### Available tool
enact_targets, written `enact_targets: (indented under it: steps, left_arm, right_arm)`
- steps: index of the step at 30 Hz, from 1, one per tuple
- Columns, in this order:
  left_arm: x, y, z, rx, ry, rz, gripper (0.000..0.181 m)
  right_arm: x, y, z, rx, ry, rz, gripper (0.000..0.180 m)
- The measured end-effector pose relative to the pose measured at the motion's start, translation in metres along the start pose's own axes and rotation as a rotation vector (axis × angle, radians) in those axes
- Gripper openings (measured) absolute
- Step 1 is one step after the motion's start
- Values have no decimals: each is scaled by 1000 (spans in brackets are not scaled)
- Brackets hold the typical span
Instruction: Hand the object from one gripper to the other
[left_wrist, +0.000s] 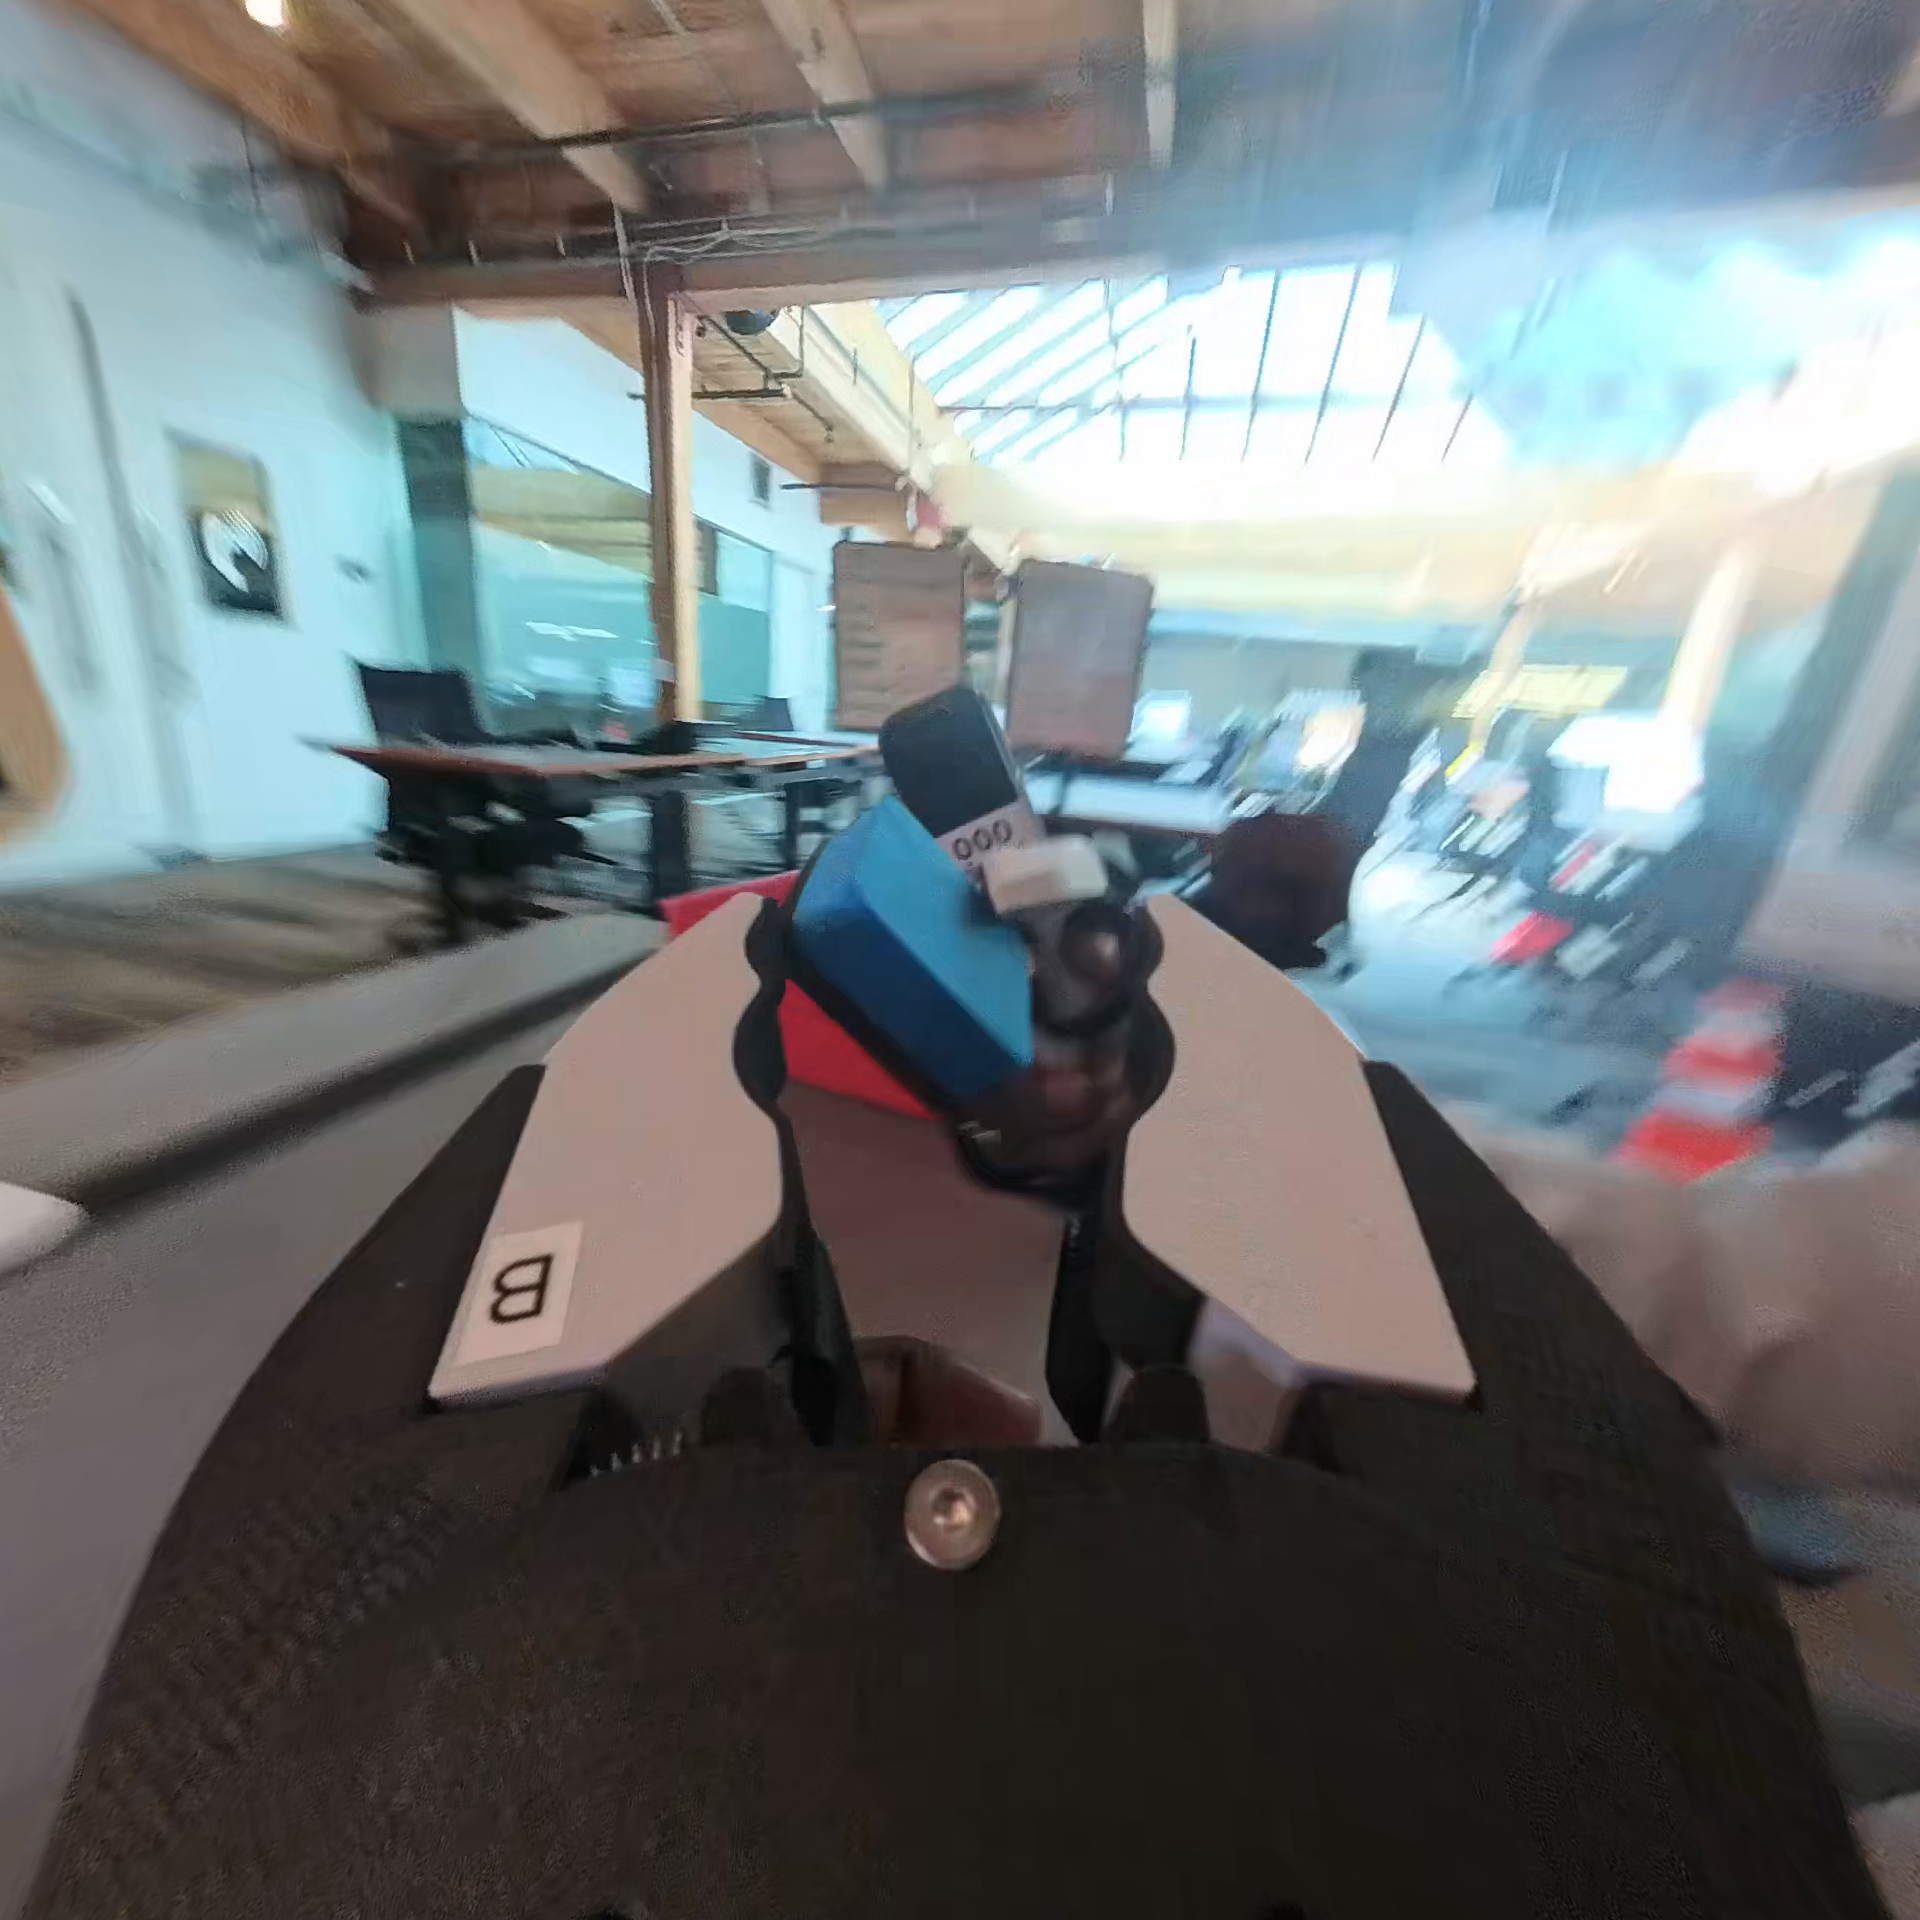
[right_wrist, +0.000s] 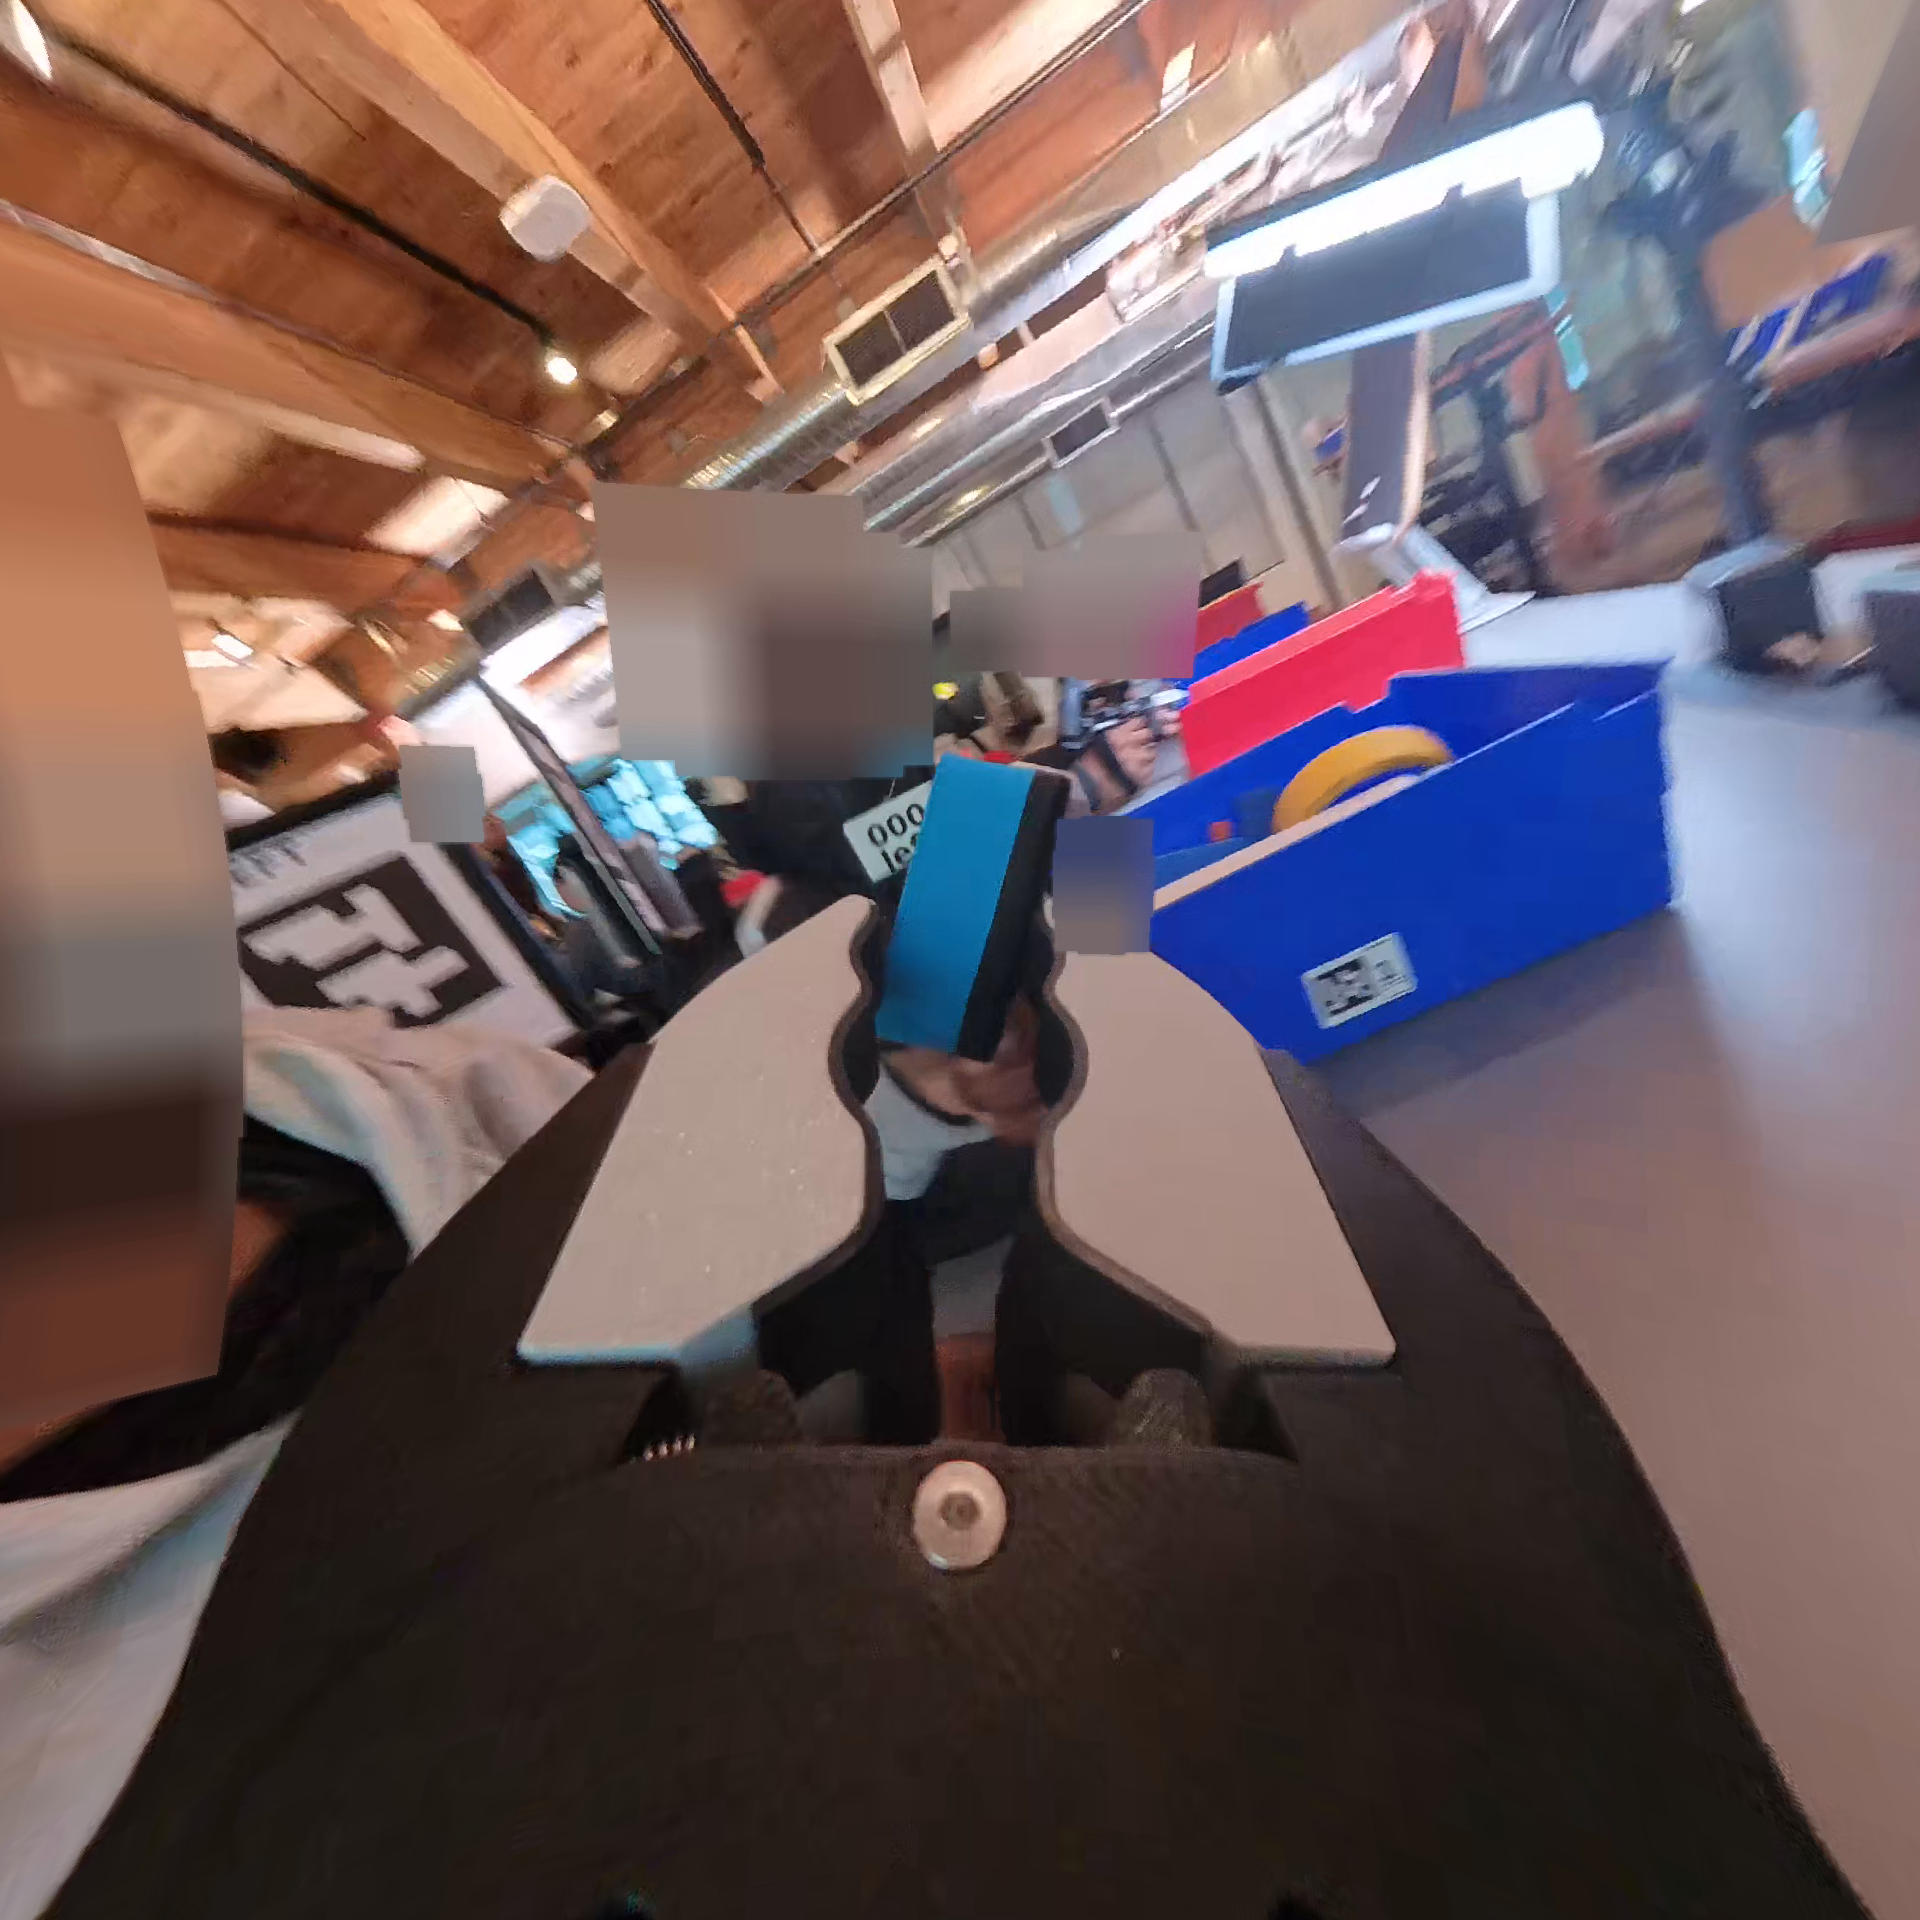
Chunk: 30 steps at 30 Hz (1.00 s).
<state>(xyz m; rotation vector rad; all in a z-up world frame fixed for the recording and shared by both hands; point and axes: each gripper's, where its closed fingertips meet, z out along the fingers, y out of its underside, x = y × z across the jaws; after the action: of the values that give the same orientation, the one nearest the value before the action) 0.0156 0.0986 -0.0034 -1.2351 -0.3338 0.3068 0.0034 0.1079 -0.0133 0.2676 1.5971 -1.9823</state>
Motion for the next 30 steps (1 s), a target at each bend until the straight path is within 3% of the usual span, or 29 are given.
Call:
enact_targets:
  steps: [1, 3, 6, 11, 15, 19, 22, 23, 26, 30]
  left_arm:
    - [-2, -4, -1, 27, 26, -141, 63]
    - [-5, -10, -5, 62, 80, -325, 56]
    - [-12, -10, -7, 65, 77, -407, 58]
    - [-13, -7, -6, 62, 11, -240, 65]
    - [-1, 3, 0, 14, 42, -186, 53]
    - [3, 2, -1, 13, 69, -142, 24]
    - [3, 3, -2, 2, 77, -97, 22]
    - [4, 4, -2, -11, 71, -53, 22]
    - [6, 5, -4, -49, 43, 183, 22]
    - [4, 10, -5, -122, -9, 490, 22]
  right_arm:
    - [1, 0, 0, -3, 26, -67, 26]
    - [1, 0, 1, -2, 54, -166, 25]
    - [-1, -3, 2, 26, 55, -236, 24]
    - [-11, -16, -1, 111, 25, -283, 24]
    - [-16, -13, 2, 104, -13, -281, 24]
    - [-16, -3, 9, 54, -24, -271, 24]
    - [-15, -2, 9, 39, -28, -223, 24]
    - [-14, -1, 9, 32, -29, -201, 27]
    - [-6, -1, 6, 3, -1, -75, 65]
    - [-1, 9, 5, -64, -15, 102, 87]
